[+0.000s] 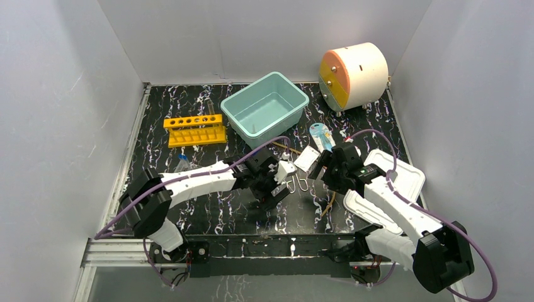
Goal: Organize the chemistry lab equipment
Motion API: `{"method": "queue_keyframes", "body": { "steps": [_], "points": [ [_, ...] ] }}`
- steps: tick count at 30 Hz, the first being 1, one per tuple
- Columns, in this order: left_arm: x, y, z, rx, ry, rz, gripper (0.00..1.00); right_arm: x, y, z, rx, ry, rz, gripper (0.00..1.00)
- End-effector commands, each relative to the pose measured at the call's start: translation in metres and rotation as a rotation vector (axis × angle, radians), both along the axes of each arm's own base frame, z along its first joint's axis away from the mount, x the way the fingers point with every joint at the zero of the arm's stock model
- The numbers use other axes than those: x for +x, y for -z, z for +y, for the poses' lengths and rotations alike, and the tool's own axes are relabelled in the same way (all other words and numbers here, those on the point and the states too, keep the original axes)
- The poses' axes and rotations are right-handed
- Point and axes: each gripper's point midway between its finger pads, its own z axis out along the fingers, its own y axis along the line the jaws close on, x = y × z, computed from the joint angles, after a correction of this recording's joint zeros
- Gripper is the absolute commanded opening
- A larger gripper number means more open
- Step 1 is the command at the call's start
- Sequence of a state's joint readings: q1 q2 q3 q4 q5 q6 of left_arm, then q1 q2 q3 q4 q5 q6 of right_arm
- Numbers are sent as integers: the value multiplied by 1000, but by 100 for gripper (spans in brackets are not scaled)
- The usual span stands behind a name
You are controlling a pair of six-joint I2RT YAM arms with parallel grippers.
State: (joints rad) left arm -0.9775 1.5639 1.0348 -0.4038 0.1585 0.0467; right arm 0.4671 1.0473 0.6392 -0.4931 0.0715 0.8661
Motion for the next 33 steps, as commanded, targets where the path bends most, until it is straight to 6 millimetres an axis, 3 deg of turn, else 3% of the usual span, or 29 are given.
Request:
{"method": "queue_keyframes", "body": {
  "steps": [1, 9, 14, 19, 24, 27, 33],
  "points": [
    [5, -7, -13, -32, 108, -61, 89, 8, -8, 0, 20, 26, -37, 91],
    [20, -12, -32, -82, 92, -106, 72, 8, -10, -3, 26, 37, -50, 91],
    [20, -6, -26, -57, 96, -121, 68, 8, -13, -5, 28, 47, -65, 91],
    [23, -8, -23, -45, 91, -135, 47, 9, -15, -8, 28, 52, -75, 91],
    [25, -11, -25, -30, 75, -122, 43, 12, -15, -10, 20, 57, -87, 91],
    [25, -25, -32, -46, 68, -108, 42, 17, -15, -11, 14, 57, -92, 91],
    [35, -75, -49, -138, 33, -126, 42, 29, -18, -13, -8, 55, -103, 91]
  ]
}}
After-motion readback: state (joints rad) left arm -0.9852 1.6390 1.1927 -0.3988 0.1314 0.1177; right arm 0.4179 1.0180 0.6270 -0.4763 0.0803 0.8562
